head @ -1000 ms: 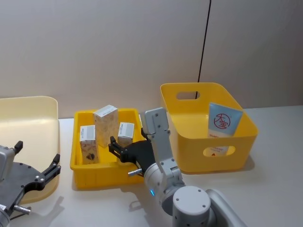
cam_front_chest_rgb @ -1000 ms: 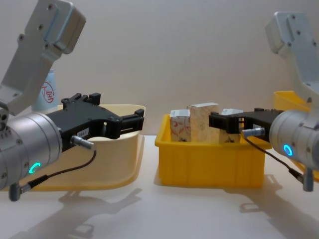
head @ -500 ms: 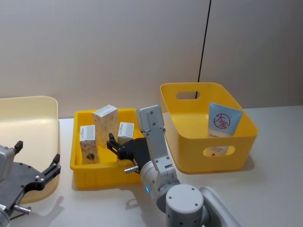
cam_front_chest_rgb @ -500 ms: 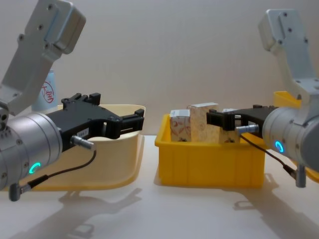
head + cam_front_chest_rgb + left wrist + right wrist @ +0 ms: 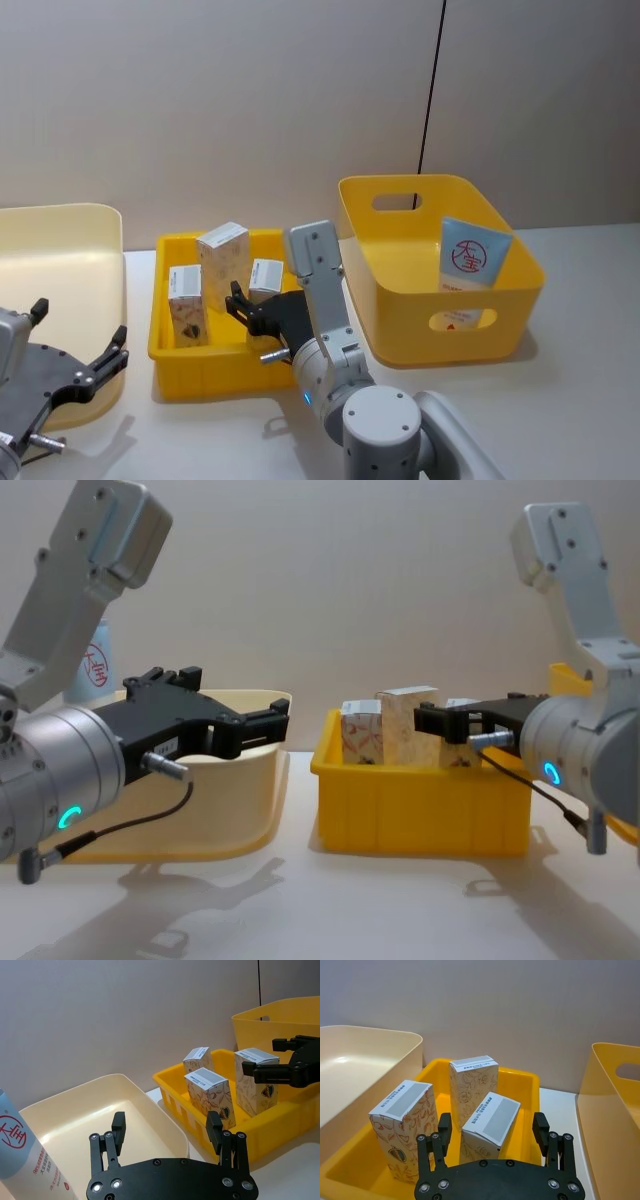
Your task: Bimanual collaborative sorting of washing and personal care products
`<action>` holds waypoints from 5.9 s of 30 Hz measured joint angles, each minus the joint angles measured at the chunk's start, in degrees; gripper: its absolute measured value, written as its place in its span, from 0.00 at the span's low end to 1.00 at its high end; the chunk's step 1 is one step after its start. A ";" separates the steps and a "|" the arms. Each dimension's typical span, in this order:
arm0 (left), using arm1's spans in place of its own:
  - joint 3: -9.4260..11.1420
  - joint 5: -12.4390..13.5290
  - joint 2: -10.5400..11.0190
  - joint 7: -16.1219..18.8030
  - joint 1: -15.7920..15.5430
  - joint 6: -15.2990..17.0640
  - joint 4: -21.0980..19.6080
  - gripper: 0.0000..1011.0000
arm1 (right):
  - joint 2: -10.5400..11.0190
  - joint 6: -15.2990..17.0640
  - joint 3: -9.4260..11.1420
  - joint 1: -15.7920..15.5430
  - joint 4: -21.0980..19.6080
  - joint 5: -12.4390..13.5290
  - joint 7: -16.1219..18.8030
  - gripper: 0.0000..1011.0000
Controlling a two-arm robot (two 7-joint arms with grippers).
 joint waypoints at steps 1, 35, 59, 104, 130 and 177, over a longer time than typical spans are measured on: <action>0.00 0.01 0.00 0.00 0.00 0.00 0.00 0.99 | -0.07 0.01 0.03 0.05 0.09 -0.06 -0.05 0.99; 0.00 0.01 0.00 0.00 0.00 0.00 0.00 0.99 | -0.92 0.18 0.56 0.68 1.16 -1.07 -0.77 0.45; 0.00 0.01 0.00 0.00 0.00 0.00 0.00 0.99 | 0.45 -8.40 1.54 0.04 -1.10 -0.96 1.94 0.45; 0.00 0.01 0.00 0.00 0.00 0.00 0.00 0.99 | 5.98 -19.34 13.25 -10.79 -19.60 -2.60 0.48 0.45; 0.00 0.01 0.00 0.00 0.00 0.00 0.00 0.99 | 5.78 -15.56 15.31 -13.38 -19.16 -3.96 0.45 0.45; 0.00 0.01 0.00 0.00 0.00 0.00 0.00 0.99 | 3.08 -8.41 14.81 -10.21 -12.66 -7.55 0.93 0.75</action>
